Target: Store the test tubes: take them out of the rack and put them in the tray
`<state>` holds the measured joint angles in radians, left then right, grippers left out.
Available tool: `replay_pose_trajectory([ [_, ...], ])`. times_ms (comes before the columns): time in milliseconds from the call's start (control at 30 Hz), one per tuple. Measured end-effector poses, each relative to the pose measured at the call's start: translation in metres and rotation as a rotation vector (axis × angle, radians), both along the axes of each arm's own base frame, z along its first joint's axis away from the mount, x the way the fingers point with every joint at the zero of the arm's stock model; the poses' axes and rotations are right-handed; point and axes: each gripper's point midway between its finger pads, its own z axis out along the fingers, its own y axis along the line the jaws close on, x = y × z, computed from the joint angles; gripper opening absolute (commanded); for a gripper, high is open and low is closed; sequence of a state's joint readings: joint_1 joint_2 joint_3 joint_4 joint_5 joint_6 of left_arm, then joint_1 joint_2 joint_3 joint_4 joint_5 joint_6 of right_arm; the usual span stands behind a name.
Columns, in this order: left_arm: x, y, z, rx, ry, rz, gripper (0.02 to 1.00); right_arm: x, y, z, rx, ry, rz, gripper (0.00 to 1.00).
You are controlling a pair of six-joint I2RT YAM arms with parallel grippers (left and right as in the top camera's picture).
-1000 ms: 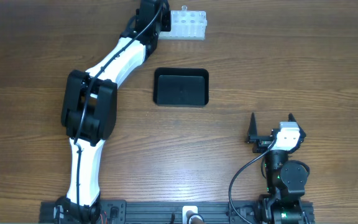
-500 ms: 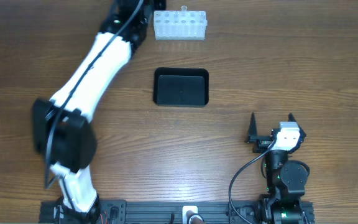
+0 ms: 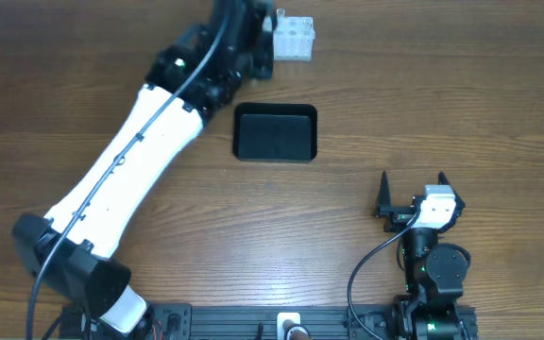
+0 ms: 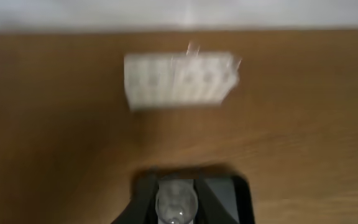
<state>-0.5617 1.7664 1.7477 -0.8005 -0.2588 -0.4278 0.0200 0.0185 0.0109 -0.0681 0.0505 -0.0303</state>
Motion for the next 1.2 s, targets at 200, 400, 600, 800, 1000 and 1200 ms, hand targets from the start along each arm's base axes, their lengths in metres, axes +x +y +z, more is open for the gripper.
replay_pose_trajectory([
  [200, -0.011, 0.002, -0.07, 0.016, 0.126, 0.078, 0.075, 0.0, 0.0, 0.0, 0.0, 0.0, 0.0, 0.993],
  [400, -0.013, 0.005, -0.129, 0.082, 0.231, 0.114, 0.075, 0.0, 0.0, 0.0, 0.0, 0.0, 0.0, 0.991],
  [600, -0.01, 0.005, -0.153, 0.112, 0.264, 0.121, 0.077, 0.0, 0.0, 0.0, 0.0, 0.0, 0.0, 0.993],
  [800, -0.008, 0.008, -0.166, 0.142, 0.279, 0.13, 0.088, 0.0, 0.0, 0.0, 0.0, 0.0, 0.0, 0.991],
  [1000, -0.002, 0.014, -0.181, 0.154, 0.291, 0.147, 0.102, 0.0, 0.0, 0.0, 0.0, 0.0, 0.0, 0.991],
  [1200, 0.001, 0.019, -0.186, 0.158, 0.296, 0.162, 0.106, 0.0, 0.0, 0.0, 0.0, 0.0, 0.0, 0.991],
])
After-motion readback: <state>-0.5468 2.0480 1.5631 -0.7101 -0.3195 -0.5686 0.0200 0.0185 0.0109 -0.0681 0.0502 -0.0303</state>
